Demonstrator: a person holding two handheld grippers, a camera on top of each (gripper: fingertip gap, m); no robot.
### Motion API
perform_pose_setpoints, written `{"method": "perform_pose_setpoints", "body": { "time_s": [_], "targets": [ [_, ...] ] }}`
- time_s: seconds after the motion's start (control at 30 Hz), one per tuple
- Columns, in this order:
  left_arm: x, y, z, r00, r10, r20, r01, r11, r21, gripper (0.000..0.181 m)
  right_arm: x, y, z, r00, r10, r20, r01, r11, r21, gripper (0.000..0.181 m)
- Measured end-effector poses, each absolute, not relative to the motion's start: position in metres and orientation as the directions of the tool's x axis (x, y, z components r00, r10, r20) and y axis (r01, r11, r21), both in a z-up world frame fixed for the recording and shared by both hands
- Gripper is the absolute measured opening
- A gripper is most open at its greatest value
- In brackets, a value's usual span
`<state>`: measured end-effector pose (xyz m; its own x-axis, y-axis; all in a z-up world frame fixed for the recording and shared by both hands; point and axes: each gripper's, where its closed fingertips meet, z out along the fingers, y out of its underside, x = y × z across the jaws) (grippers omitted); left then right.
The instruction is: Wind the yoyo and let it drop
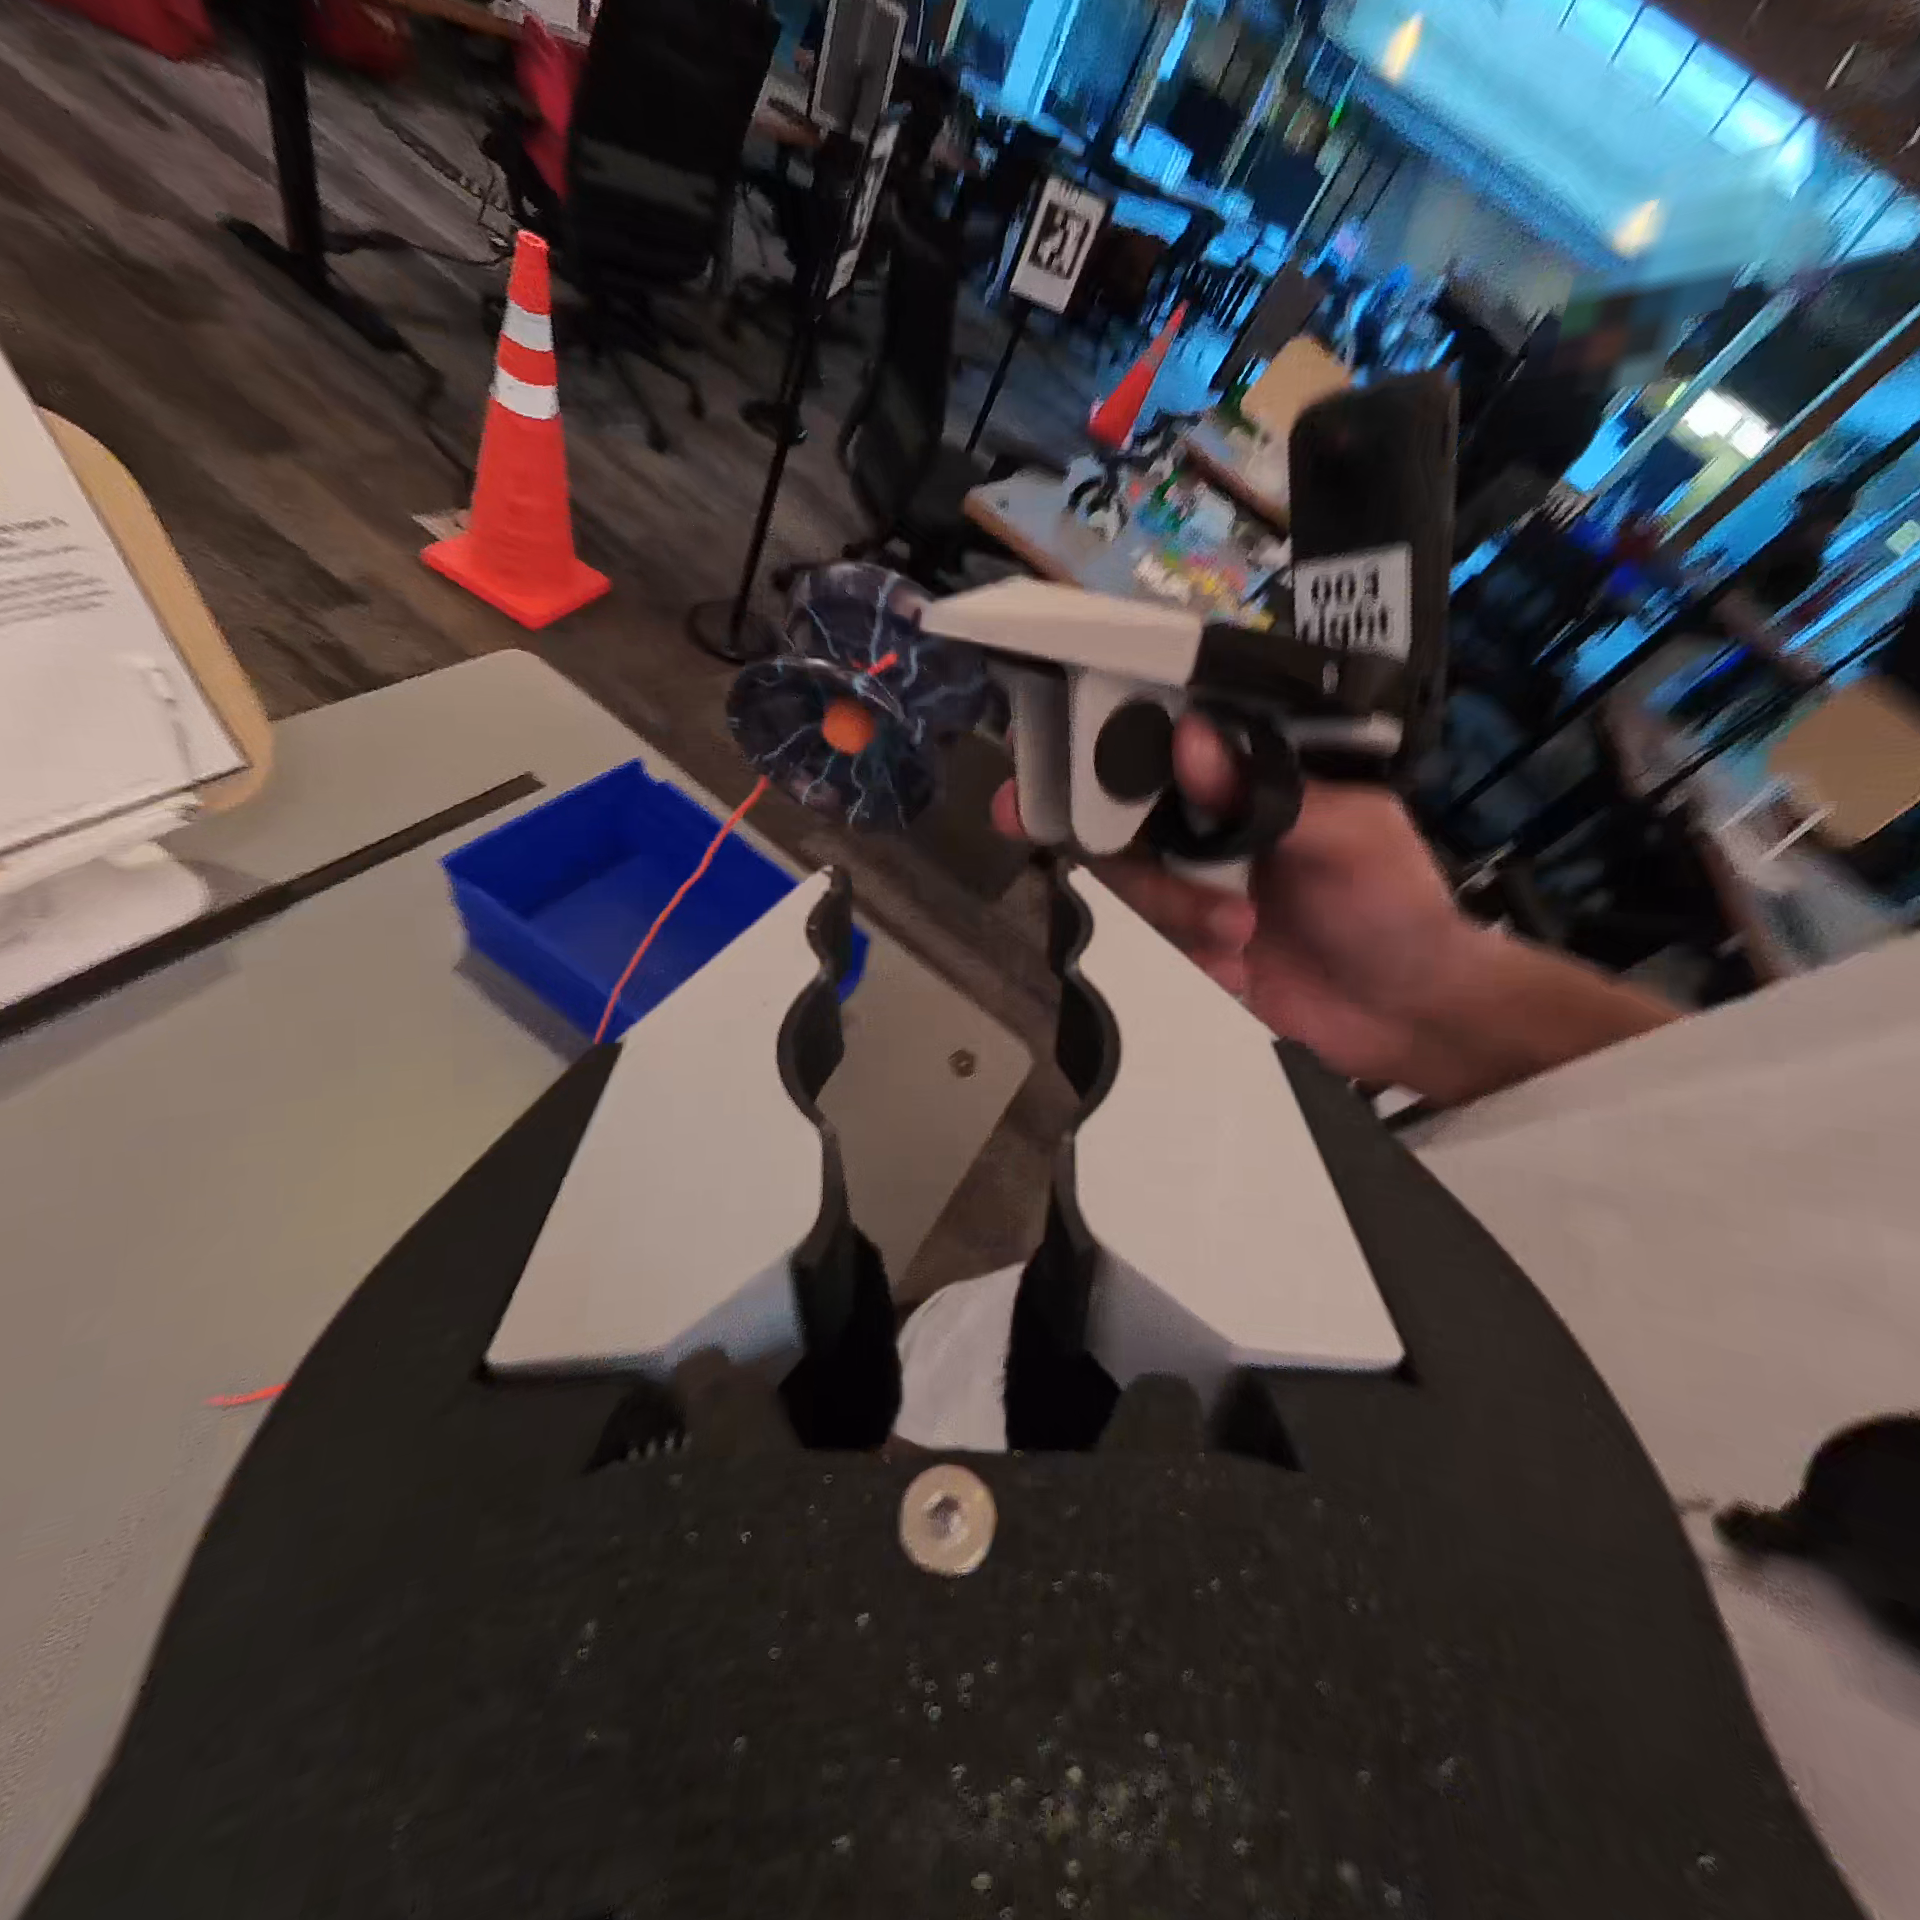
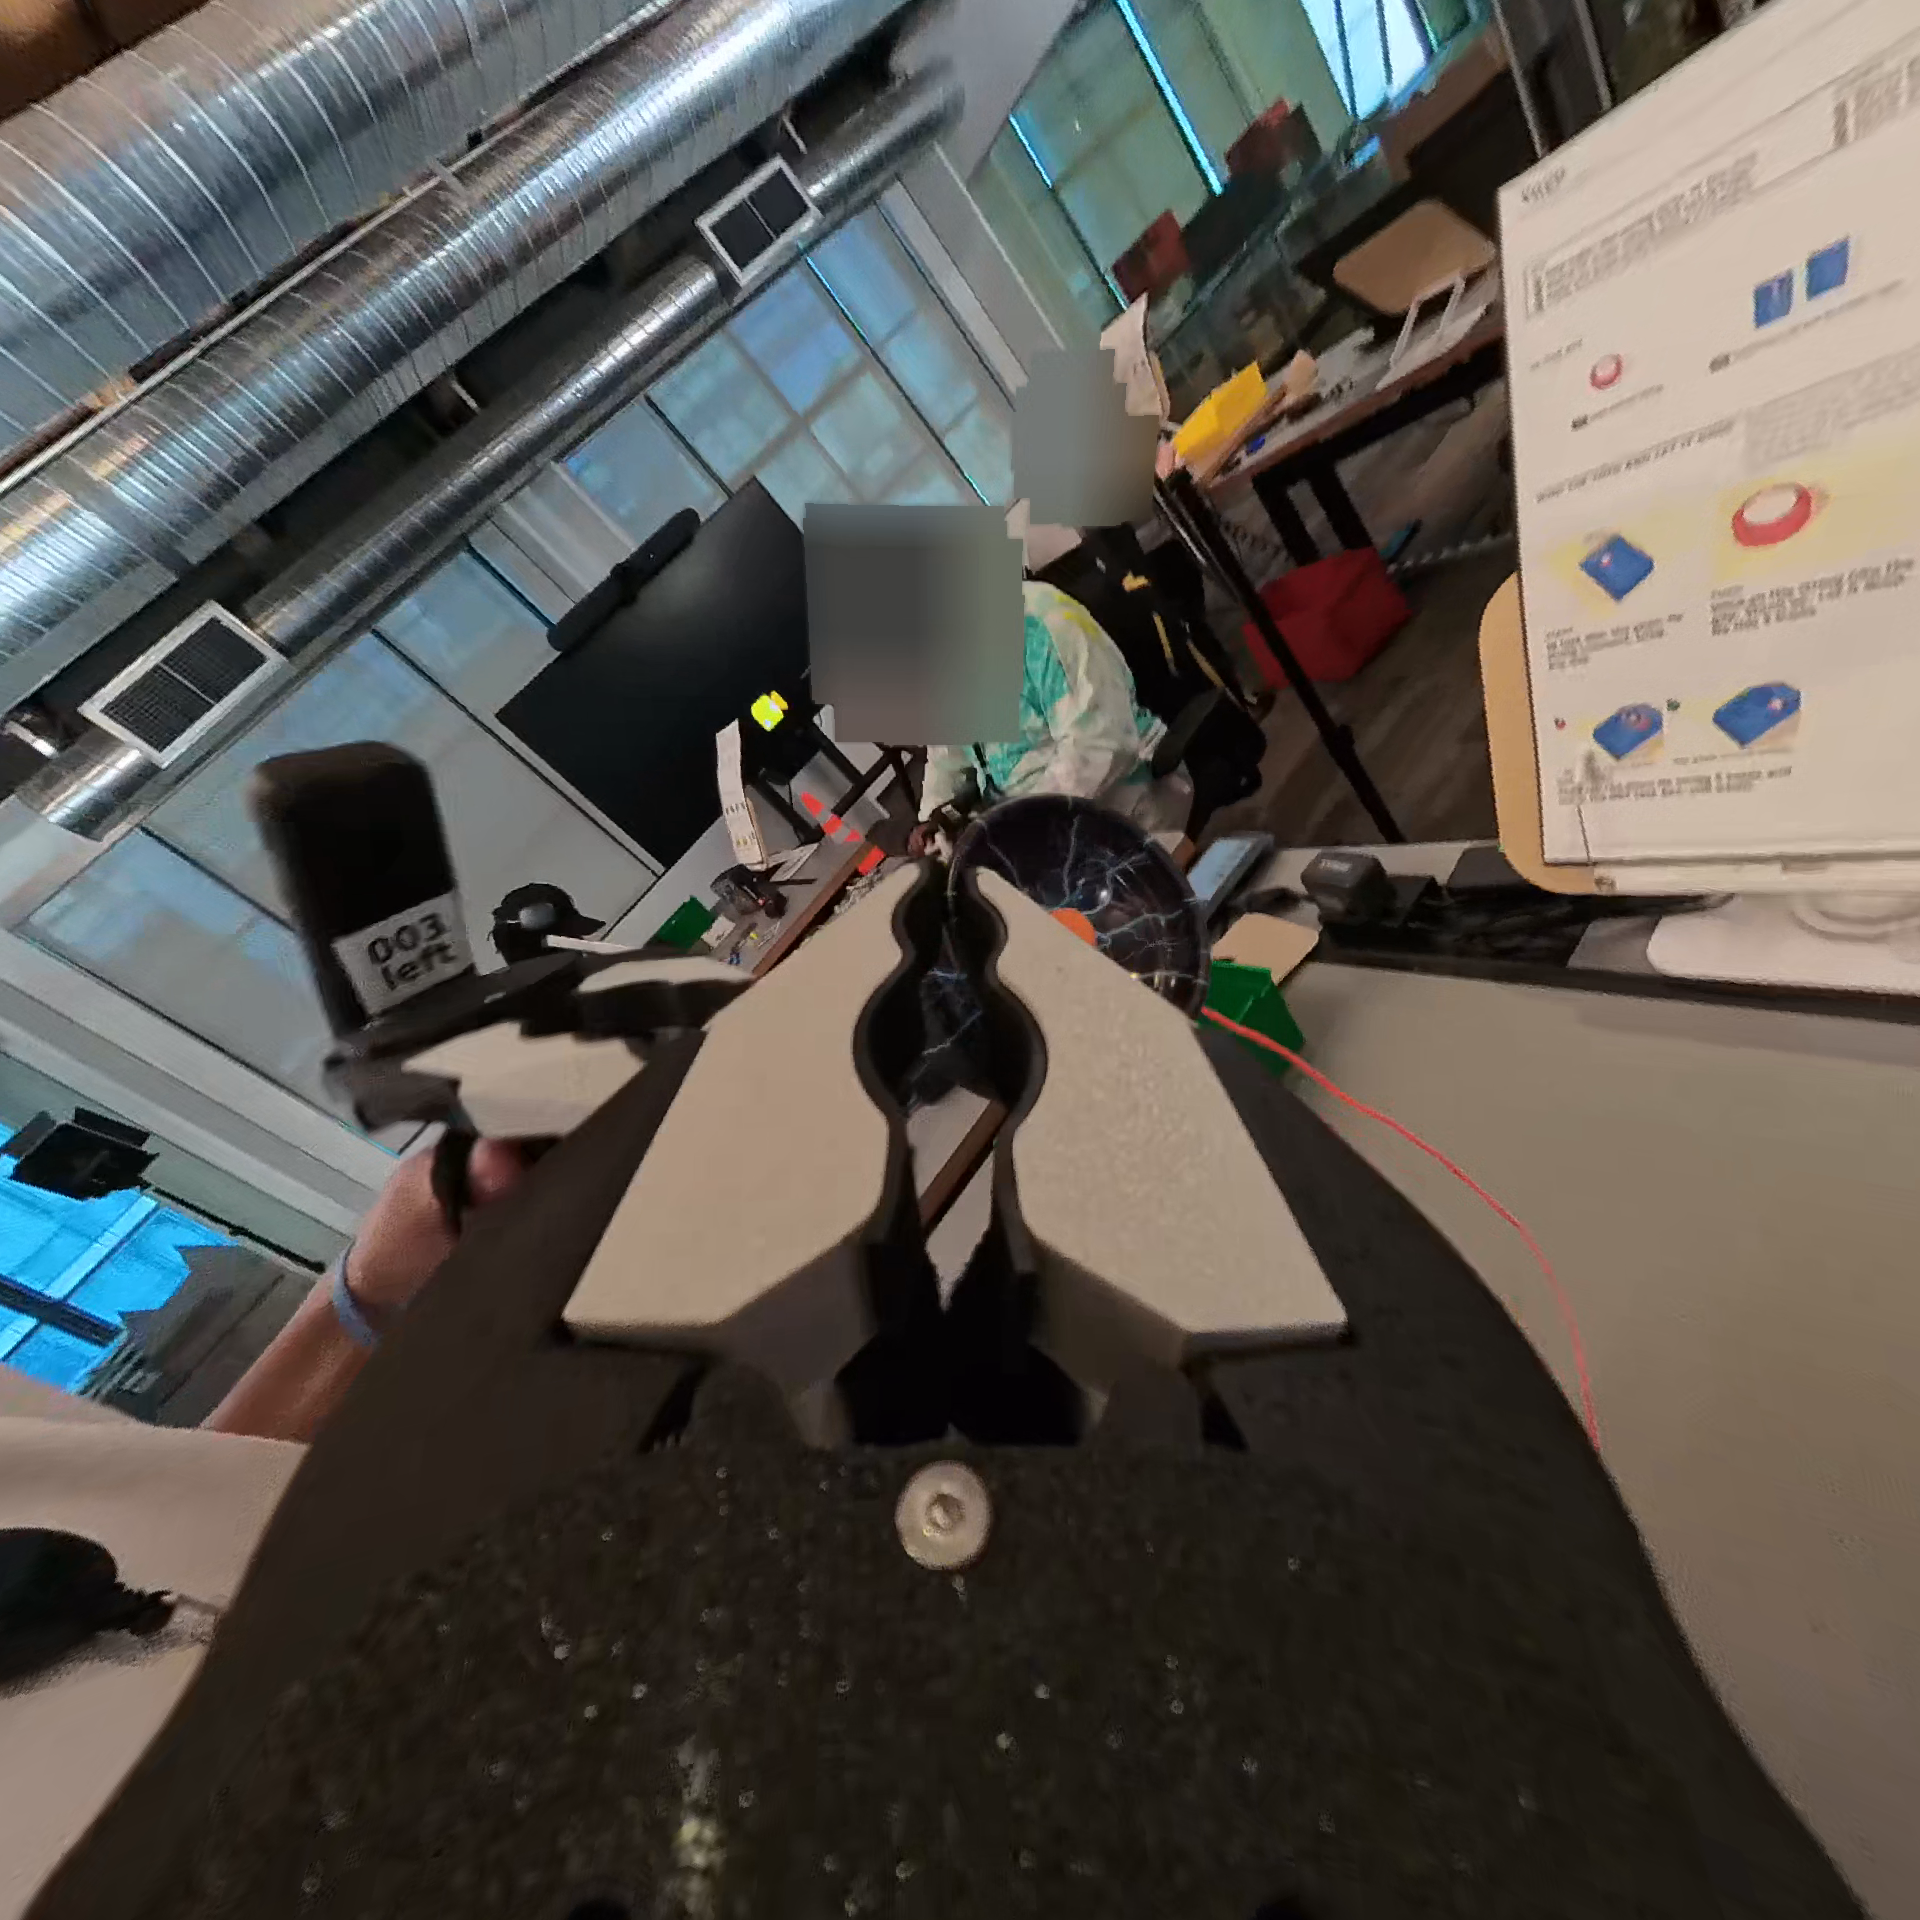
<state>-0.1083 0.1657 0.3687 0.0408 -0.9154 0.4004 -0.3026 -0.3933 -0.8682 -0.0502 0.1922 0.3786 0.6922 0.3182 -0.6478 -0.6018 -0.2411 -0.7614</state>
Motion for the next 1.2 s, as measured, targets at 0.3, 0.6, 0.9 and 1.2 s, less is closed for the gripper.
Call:
{"method": "perform_pose_setpoints", "body": {
  "time_s": [0.3,0.6,0.9,1.2],
  "targets": [
    [-0.074,0.179,0.383,0.048,-0.851,0.523,-0.202,-0.521,-0.829,0.004,-0.068,0.193,0.398,0.698,0.394,-0.598,-0.585,-0.169,-0.793,0.001],
    [-0.095,0.197,0.406,0.025,-0.892,0.452,-0.186,-0.448,-0.874,0.0,-0.073,0.193,0.407,0.647,0.526,-0.552,-0.549,-0.182,-0.816,0.042],
    [-0.111,0.222,0.458,-0.043,-0.878,0.477,-0.145,-0.467,-0.872,0.0,-0.097,0.253,0.373,0.736,0.639,-0.224,-0.189,-0.124,-0.974,0.033],
    [-0.125,0.268,0.435,0.191,-0.96,0.204,-0.257,-0.25,-0.934,0.0,-0.123,0.23,0.373,0.703,0.688,-0.179,-0.111,-0.142,-0.984,0.0]
  ]
}}
